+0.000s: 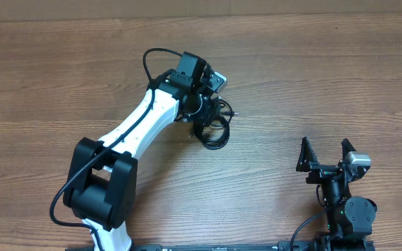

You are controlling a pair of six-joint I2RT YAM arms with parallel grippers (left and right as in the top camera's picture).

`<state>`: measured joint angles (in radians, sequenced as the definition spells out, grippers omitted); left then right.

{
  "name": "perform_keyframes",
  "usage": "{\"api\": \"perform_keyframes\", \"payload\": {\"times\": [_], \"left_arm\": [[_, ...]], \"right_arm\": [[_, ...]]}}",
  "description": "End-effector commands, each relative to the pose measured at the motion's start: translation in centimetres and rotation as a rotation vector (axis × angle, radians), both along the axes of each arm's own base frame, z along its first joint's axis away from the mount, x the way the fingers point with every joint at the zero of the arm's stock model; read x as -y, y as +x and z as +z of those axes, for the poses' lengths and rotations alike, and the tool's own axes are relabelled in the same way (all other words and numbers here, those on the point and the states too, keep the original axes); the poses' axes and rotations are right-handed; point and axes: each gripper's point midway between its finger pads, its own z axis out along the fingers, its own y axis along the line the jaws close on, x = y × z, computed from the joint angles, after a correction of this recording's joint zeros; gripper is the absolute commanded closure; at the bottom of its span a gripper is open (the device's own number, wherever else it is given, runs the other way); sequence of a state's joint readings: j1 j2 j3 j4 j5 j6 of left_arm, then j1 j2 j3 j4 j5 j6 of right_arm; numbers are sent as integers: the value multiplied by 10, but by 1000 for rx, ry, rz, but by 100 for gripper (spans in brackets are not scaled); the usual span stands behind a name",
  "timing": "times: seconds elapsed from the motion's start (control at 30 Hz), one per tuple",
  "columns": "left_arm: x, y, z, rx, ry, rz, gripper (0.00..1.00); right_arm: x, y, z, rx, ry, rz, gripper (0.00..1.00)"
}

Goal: Untangle cables
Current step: 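Lower the left gripper and close it on a black cable loop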

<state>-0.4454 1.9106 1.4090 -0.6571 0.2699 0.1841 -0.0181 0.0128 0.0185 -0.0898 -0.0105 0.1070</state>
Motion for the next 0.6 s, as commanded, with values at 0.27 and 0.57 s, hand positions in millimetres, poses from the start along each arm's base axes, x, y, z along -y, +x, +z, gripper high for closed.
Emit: {"api": "perform_keyframes", "payload": {"times": [0.27,0.57], "left_arm": [[4,-2,-21,-48,8,-3,96],[17,11,40,-44,-111,127,96]], "right_arm": [[1,0,-2,5,-5,-6,0],[1,0,-2,5,-5,-6,0]]}}
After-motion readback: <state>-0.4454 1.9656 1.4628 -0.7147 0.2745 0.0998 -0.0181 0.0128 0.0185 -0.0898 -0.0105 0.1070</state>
